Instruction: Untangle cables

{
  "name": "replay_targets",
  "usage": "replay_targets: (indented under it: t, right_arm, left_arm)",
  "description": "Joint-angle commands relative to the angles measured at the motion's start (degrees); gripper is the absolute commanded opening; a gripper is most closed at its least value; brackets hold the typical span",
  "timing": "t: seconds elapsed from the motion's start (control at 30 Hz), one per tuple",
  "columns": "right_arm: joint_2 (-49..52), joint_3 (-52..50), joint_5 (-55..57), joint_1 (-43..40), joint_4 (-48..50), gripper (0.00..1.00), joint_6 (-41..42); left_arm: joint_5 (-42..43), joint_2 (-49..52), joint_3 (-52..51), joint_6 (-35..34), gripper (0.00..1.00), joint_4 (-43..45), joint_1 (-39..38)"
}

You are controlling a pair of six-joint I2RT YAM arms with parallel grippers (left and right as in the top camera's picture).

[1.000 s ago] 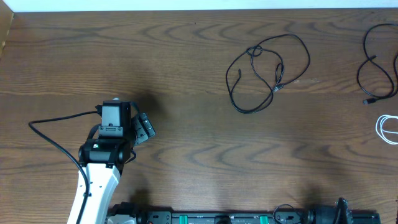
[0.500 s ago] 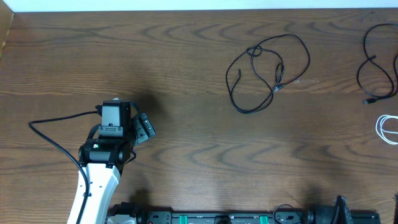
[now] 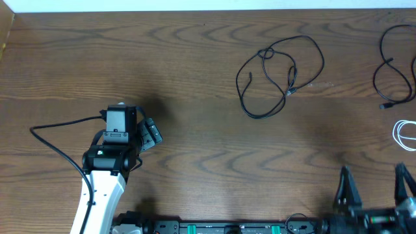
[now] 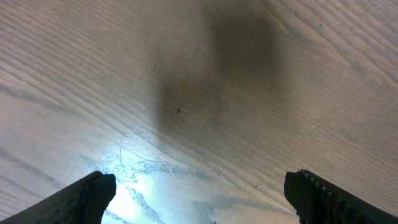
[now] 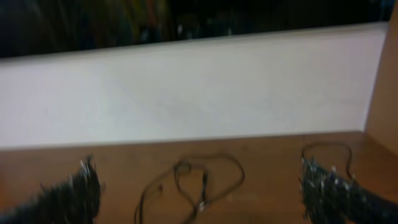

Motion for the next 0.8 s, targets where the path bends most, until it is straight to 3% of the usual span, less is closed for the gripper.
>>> replay_targets:
  t: [0.0,0.27,0.53,0.77]
  right_arm:
    - [-0.4,-6.4,0.0,0.8,6.7,0.99,-0.2]
    - [-0.4,-21.8,0.0,0.8,30.8,0.99,-0.2]
    - [-0.4,-37.9,0.0,0.8,63.3,0.99,-0.2]
    - [-0.4,-45.4,0.7,0.8,77.0,0.99,-0.2]
  left_arm:
    - [-0.5,0.2,0.3,0.3,0.94,-0.1,0.3]
    - [-0.5,0.2,0.3,0.3,0.94,-0.1,0.3]
    - [-0.5,0.2,0.3,0.3,0.94,-0.1,0.3]
    - [-0.5,0.2,0.3,0.3,0.94,-0.1,0.3]
